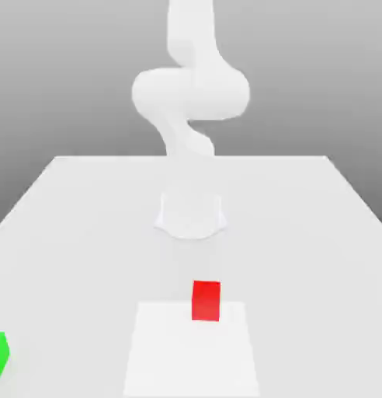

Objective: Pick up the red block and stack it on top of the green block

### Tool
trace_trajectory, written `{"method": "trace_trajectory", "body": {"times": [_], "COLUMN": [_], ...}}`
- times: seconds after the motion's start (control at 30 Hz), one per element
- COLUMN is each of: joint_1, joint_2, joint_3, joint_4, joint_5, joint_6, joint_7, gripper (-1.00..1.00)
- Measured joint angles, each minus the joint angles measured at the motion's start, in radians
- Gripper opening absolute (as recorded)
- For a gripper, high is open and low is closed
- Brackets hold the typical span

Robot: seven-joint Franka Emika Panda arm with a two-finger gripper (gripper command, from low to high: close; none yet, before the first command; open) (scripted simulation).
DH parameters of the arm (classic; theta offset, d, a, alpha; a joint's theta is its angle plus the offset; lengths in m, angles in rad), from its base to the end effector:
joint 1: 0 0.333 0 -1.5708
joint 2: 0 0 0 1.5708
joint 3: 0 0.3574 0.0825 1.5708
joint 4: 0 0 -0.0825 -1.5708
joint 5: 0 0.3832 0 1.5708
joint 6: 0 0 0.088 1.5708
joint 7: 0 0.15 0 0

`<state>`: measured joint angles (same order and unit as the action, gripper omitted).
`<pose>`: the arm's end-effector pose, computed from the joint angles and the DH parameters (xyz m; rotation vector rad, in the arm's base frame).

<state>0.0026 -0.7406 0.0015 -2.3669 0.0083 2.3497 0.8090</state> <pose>0.3722 0.0021 0.6594 -2.4803 1.0611 -0.9338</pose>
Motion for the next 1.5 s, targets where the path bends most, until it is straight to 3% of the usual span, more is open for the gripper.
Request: {"method": "trace_trajectory", "body": {"times": [0.53,0.77,0.8,1.03,1.3,1.5], "joint_1": [0.017,0.043,0.052,0.052,0.047,-0.097], "joint_2": [0.51,0.871,0.902,0.907,0.646,0.721], "joint_3": [0.061,0.027,0.017,0.016,0.035,-0.05], "joint_4": [-0.527,-0.551,-0.547,-0.547,-0.582,-0.399], "joint_5": [0.029,-0.045,-0.048,-0.054,0.002,-0.003], "joint_6": [0.41,0.699,0.726,0.731,0.505,0.395], "joint_7": [0.103,0.174,0.177,0.182,0.143,0.218], "gripper": [0.0,0.0,-1.0,-1.0,-1.0,-1.0]}}
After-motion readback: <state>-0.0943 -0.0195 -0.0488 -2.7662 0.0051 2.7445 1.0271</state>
